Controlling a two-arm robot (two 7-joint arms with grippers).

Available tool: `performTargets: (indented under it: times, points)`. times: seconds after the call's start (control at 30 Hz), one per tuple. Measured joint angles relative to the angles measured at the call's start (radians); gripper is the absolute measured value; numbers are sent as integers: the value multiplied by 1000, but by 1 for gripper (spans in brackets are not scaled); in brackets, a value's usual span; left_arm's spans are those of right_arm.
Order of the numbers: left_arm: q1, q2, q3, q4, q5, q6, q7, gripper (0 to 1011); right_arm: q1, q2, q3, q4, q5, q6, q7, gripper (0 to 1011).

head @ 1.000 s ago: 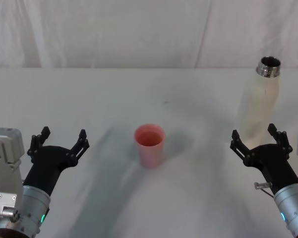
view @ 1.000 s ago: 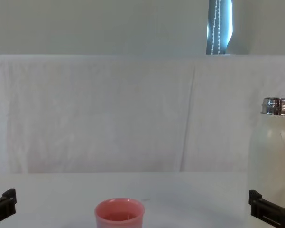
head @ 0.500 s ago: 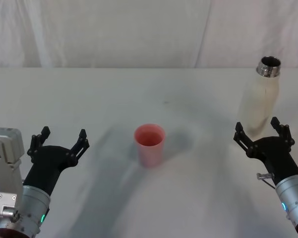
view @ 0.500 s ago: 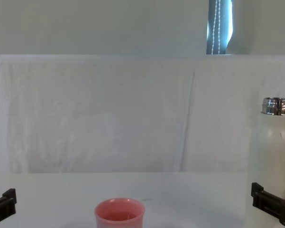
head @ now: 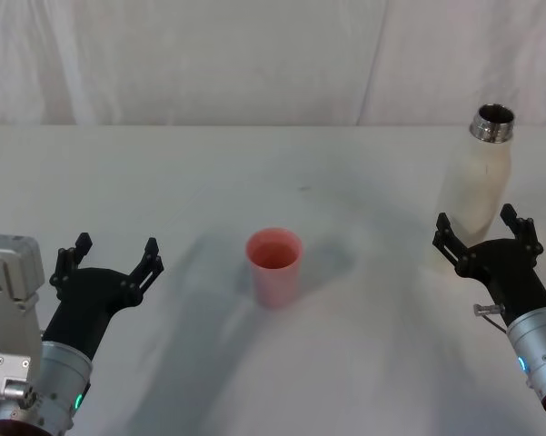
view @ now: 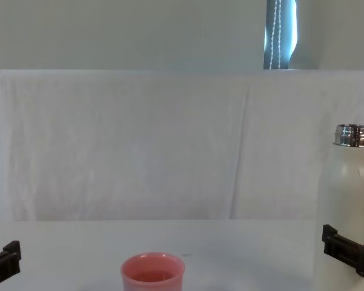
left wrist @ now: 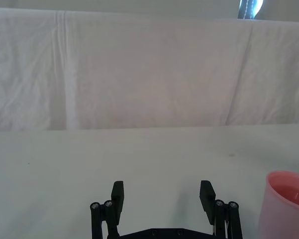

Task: Grasp the thermos with one hand and pour water into the cup lid.

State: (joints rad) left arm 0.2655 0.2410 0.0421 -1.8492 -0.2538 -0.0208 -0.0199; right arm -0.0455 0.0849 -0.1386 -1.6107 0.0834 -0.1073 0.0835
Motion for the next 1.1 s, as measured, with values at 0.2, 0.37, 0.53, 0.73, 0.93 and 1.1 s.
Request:
performTargets:
  times: [0.2,0.37,0.53,0.73,0.93,1.1]
  points:
    - [0,0,0,0,0,0,0,1001,17,-8,8,16,-5,-1,8,1003]
    - [0,0,0,0,0,0,0,1001,30,-14,14,29,-7,-2,11,1003]
    - [0,0,0,0,0,0,0,1001,39,-18,18,37,-8,0,15,1003]
    - [0,0,0,0,0,0,0,1001,49,-21,17,47,-9,2,21,1003]
    - [0,0,0,0,0,0,0,1001,64,-24,17,61,-8,2,26,1003]
    - [0,0,0,0,0,0,0,1001,76,-25,19,73,-7,1,28,1003]
